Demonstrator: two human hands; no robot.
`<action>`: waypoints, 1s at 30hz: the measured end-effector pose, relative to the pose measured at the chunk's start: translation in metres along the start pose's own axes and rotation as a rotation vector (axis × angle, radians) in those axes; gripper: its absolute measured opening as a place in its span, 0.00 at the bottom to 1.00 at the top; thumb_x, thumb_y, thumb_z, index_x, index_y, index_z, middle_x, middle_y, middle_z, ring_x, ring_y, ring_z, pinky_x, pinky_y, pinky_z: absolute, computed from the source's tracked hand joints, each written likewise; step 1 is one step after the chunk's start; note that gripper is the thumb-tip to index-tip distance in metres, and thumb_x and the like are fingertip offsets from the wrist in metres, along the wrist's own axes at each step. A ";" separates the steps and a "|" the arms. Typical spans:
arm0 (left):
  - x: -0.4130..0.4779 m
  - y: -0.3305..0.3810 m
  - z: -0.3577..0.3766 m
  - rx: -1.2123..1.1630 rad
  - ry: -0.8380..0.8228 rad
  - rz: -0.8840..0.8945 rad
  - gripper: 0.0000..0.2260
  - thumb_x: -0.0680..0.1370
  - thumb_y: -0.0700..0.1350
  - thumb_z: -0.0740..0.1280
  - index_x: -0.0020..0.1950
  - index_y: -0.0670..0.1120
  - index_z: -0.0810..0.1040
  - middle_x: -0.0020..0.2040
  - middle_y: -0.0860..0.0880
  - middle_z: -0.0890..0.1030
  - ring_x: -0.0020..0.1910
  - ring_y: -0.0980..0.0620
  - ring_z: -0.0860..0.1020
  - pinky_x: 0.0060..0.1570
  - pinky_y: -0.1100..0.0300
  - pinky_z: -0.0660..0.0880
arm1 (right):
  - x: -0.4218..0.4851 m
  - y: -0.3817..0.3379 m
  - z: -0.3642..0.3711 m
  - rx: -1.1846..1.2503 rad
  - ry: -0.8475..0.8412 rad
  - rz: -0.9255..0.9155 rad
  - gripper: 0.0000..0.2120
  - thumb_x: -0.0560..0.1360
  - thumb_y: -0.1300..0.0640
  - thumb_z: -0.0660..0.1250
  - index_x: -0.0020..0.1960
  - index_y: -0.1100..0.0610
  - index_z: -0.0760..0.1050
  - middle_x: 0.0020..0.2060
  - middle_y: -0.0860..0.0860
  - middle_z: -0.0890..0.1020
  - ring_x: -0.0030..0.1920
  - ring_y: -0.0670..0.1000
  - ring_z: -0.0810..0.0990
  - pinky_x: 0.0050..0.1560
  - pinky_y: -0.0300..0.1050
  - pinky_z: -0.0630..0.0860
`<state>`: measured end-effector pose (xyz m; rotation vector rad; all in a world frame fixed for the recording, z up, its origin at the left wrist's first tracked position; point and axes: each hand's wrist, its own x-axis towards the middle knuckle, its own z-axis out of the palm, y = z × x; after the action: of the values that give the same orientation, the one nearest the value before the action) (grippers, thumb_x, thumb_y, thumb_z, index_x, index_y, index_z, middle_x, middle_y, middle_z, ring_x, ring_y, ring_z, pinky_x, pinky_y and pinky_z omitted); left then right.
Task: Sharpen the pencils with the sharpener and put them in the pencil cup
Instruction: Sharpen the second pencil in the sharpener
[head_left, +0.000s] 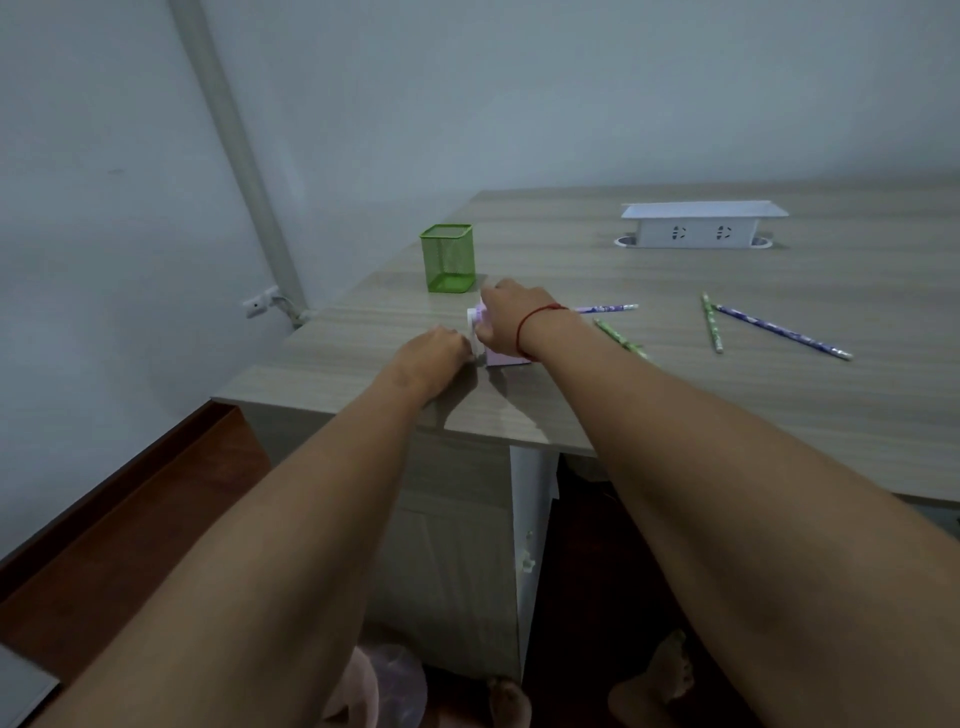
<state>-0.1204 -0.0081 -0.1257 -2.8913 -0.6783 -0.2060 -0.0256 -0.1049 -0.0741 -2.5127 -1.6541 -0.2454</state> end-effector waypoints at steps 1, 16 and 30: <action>0.003 -0.002 0.000 0.027 -0.007 0.015 0.11 0.80 0.45 0.61 0.57 0.44 0.80 0.55 0.43 0.80 0.53 0.45 0.78 0.53 0.54 0.75 | 0.001 0.001 0.001 0.003 0.002 -0.008 0.22 0.80 0.49 0.54 0.69 0.61 0.65 0.67 0.59 0.69 0.64 0.61 0.73 0.62 0.54 0.71; 0.029 -0.026 -0.052 0.194 0.287 0.175 0.13 0.78 0.33 0.57 0.59 0.41 0.76 0.52 0.40 0.80 0.54 0.41 0.76 0.47 0.49 0.74 | 0.008 0.002 -0.001 -0.008 -0.027 0.029 0.21 0.81 0.50 0.54 0.69 0.59 0.66 0.67 0.58 0.70 0.65 0.60 0.72 0.61 0.52 0.70; -0.011 -0.004 -0.053 0.100 0.353 0.086 0.10 0.78 0.32 0.58 0.55 0.37 0.77 0.49 0.36 0.80 0.48 0.37 0.78 0.43 0.48 0.73 | 0.008 -0.009 0.000 0.025 -0.064 0.140 0.22 0.80 0.48 0.55 0.69 0.58 0.66 0.67 0.57 0.69 0.66 0.61 0.71 0.64 0.58 0.71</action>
<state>-0.1365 -0.0196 -0.0750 -2.6809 -0.4852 -0.6322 -0.0304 -0.0945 -0.0726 -2.6282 -1.4840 -0.1313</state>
